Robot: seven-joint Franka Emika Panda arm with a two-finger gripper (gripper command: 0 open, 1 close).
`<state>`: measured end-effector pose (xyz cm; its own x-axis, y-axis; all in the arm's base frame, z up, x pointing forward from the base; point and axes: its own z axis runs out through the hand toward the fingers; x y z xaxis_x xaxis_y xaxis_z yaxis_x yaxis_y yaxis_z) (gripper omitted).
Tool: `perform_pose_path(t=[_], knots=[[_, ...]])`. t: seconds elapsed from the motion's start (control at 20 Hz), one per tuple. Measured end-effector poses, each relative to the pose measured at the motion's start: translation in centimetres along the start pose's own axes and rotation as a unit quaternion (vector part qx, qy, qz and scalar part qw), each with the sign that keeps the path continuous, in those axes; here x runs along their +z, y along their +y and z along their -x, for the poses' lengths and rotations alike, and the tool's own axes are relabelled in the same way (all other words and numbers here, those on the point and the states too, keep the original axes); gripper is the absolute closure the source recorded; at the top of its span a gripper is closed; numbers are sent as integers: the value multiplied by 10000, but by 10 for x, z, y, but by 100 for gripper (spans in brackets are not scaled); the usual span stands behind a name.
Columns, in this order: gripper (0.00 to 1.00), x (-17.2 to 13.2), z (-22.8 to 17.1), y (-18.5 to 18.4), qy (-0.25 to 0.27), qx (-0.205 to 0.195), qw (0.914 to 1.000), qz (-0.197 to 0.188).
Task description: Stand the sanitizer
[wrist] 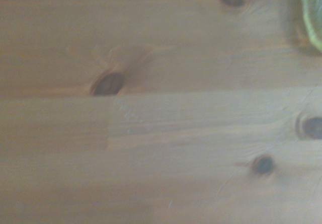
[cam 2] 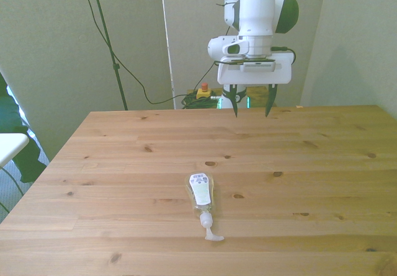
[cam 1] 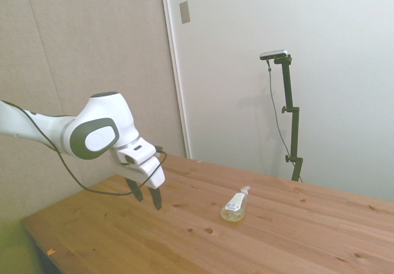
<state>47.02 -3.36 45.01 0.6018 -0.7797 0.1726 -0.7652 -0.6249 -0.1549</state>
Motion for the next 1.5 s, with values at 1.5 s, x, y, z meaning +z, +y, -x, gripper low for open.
perform_pose_path(t=[1.5], knots=[[0,126,-245,-121,502,939,9943,-40]])
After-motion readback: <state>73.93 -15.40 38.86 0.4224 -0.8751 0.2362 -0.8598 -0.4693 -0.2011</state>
